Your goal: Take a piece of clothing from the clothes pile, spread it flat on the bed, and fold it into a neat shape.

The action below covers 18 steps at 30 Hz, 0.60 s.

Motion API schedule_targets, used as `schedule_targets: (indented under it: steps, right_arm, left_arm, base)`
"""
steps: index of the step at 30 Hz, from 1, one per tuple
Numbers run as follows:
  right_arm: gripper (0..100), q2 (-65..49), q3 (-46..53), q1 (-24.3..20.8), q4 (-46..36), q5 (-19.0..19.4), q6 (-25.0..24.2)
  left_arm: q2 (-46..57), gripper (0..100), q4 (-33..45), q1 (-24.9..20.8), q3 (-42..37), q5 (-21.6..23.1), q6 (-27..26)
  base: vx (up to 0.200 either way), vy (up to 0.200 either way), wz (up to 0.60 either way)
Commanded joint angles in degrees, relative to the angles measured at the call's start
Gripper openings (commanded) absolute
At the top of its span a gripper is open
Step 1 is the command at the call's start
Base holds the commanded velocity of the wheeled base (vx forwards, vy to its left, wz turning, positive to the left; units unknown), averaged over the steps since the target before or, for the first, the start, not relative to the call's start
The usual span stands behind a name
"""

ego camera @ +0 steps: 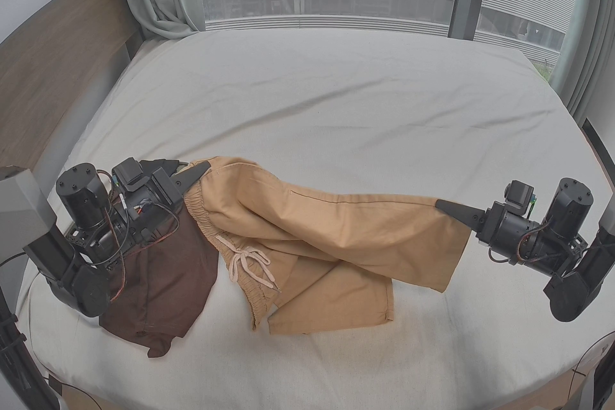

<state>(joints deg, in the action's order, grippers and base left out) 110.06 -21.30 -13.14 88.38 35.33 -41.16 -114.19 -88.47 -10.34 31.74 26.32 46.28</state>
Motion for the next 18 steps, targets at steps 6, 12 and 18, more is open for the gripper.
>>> schedule_targets:
  steps: [6, 12, 18]
  right_arm:
    - [0, -0.7, -0.9, 1.1, 0.0, 0.0, -0.1]
    - [0, -1.1, -1.3, 1.7, 0.0, 0.0, -0.3]
    - [0, -1.7, -1.9, 2.8, 0.0, 0.2, -1.0]
  left_arm:
    - [0.8, 0, 0.0, 0.0, 0.0, 0.0, 0.0]
    - [0.8, 0, 0.0, 0.1, 0.0, 0.0, 0.0]
    - [0.8, 0, 0.0, 0.5, 0.0, 0.0, 0.0]
  base:
    - [0.0, 0.0, 0.0]
    - [0.0, 0.0, 0.0]
    - [0.0, 0.0, 0.0]
